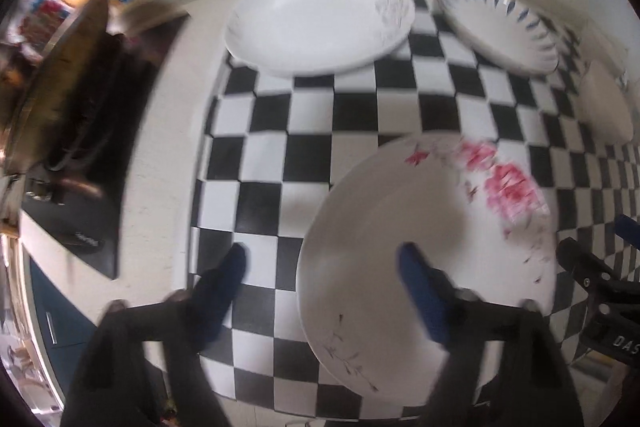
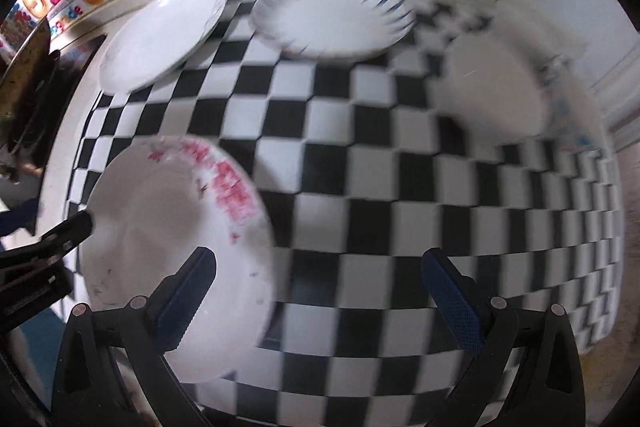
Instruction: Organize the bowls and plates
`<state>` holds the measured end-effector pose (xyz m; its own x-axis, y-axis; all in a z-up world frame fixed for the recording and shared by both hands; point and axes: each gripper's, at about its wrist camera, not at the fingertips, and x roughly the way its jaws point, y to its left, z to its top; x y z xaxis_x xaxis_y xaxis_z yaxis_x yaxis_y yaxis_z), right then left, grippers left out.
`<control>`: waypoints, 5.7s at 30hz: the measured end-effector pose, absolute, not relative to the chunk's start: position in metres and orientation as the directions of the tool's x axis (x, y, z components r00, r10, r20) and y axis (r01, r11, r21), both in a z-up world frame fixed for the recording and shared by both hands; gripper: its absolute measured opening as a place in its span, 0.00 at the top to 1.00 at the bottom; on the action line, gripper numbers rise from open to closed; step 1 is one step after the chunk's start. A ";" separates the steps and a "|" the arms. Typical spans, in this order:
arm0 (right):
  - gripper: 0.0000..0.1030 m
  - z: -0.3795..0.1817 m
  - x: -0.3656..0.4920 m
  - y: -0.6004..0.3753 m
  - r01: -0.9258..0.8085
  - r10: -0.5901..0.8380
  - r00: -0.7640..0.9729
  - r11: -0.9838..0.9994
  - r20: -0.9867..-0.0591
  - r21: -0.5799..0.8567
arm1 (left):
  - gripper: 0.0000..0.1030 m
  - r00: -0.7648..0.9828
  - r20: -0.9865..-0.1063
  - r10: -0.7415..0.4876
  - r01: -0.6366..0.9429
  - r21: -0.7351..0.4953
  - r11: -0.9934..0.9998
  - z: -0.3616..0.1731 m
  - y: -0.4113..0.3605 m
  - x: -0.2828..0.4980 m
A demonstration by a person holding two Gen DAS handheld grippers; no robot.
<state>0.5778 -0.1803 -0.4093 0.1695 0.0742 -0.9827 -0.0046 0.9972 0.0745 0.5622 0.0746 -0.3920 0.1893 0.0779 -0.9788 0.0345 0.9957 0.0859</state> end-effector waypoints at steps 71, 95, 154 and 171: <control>0.77 -0.446 0.562 -0.347 0.293 0.276 -0.003 0.919 -0.961 0.263 | 0.65 0.067 -0.998 -0.014 0.169 -0.003 0.986 -0.421 -0.095 0.610; 0.30 -0.404 0.737 -0.155 0.151 0.479 0.077 0.861 -0.874 0.485 | 0.62 0.178 -0.978 -0.113 -0.142 -0.139 0.980 -0.380 0.144 0.723; 0.83 -0.356 0.704 -0.185 0.101 0.431 0.214 0.883 -0.877 0.459 | 0.73 0.289 -0.944 -0.160 0.101 -0.136 0.986 -0.316 0.055 0.703; 0.83 -0.367 0.572 -0.304 0.182 0.385 0.216 0.887 -0.897 0.424 | 0.73 0.208 -0.961 -0.183 0.219 -0.137 0.966 -0.345 -0.058 0.612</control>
